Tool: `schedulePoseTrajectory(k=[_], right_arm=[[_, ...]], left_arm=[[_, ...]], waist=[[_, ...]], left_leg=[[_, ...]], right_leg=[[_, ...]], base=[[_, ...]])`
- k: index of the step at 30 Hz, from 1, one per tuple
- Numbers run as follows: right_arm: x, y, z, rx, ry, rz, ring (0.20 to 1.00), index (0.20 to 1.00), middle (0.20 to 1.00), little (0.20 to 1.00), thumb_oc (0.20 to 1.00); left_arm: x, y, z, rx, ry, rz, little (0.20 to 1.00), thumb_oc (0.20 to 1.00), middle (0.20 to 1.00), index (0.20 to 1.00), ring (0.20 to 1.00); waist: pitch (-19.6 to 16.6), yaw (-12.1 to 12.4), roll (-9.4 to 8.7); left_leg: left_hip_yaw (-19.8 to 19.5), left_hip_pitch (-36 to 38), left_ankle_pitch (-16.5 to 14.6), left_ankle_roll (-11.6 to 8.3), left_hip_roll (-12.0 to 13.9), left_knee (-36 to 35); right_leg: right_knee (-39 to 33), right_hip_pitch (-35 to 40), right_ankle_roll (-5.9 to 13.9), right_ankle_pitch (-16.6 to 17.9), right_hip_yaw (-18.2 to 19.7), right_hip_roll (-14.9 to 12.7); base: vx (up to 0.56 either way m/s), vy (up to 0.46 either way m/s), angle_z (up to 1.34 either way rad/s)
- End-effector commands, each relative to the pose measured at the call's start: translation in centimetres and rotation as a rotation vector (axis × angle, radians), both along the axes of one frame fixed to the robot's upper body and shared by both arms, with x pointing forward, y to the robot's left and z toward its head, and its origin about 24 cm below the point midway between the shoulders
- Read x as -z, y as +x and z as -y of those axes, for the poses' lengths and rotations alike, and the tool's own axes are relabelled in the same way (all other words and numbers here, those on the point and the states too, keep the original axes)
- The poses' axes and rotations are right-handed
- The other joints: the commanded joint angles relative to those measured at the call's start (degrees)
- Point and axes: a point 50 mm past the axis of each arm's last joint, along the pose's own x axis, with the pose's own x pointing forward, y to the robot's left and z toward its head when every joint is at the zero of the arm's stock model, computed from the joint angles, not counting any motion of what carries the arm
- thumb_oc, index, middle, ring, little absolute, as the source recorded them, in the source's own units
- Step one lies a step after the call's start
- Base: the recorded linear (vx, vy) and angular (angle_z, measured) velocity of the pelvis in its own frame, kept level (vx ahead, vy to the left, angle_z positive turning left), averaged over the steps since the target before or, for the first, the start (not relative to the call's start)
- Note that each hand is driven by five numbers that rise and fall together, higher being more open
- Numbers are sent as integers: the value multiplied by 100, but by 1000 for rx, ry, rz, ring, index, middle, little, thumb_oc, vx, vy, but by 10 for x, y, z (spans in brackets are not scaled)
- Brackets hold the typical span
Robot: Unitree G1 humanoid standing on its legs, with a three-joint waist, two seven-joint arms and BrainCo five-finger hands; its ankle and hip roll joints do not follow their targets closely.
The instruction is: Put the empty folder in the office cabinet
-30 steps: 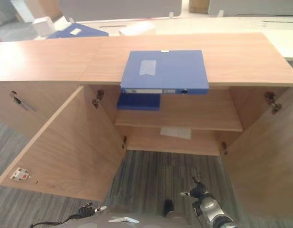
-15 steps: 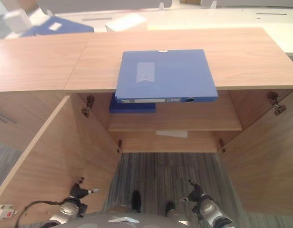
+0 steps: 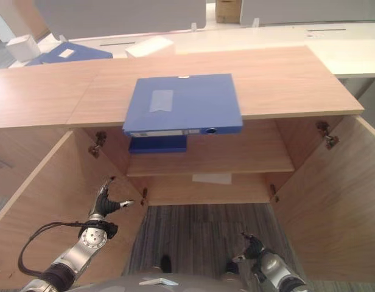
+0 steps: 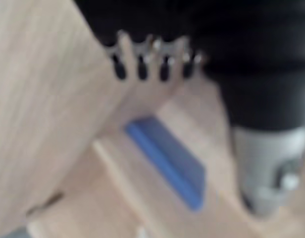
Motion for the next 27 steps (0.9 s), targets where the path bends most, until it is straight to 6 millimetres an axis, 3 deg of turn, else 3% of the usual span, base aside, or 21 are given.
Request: schedulePoseTrajectory(k=[1, 3, 6, 13, 19, 27], right_arm=[[-9, 25, -7, -20, 22, 70, 1000, 1000, 1000, 1000, 1000], [-9, 23, -6, 3, 25, 79, 1000, 1000, 1000, 1000, 1000], [-7, 20, -6, 18, 31, 77, 1000, 1000, 1000, 1000, 1000], [-3, 13, -12, 61, 51, 68, 1000, 1000, 1000, 1000, 1000], [-2, 10, -14, 66, 59, 62, 1000, 1000, 1000, 1000, 1000], [-2, 7, -16, 34, 63, 53, 1000, 1000, 1000, 1000, 1000]], left_arm=[[-25, 19, -23, -38, 173, 169, 1000, 1000, 1000, 1000, 1000], [-49, 23, -36, -73, 341, 318, 1000, 1000, 1000, 1000, 1000], [-70, 23, -56, -160, 483, 418, 1000, 1000, 1000, 1000, 1000], [-102, 18, -79, -265, 659, 605, 1000, 1000, 1000, 1000, 1000], [-114, 16, -81, -237, 711, 694, 1000, 1000, 1000, 1000, 1000], [-125, 28, -70, -80, 789, 790, 1000, 1000, 1000, 1000, 1000]], waist=[[48, 55, -224], [36, 105, -212], [-5, 161, -224], [-95, 266, -269], [-133, 275, -288], [-210, 82, -286]], left_leg=[[-4, 41, -310, 30, -187, 7], [-19, 51, -316, 6, -174, 7], [-41, 30, -301, 5, -179, -5], [-128, 66, -374, 5, -188, -31], [-146, 84, -419, 13, -192, -31], [-33, 153, -488, 30, -186, -31]], right_leg=[[21, 245, 10, -232, -73, -137], [19, 289, -8, -269, -83, -123], [18, 300, -9, -277, -97, -131], [18, 361, 26, -325, -112, -120], [18, 376, 50, -341, -88, -115], [18, 354, 83, -340, 61, -97]], base=[[0, 0, 0], [-23, 9, 6], [-8, 9, 8], [19, -2, 6], [6, 1, 0], [35, 10, -2]])
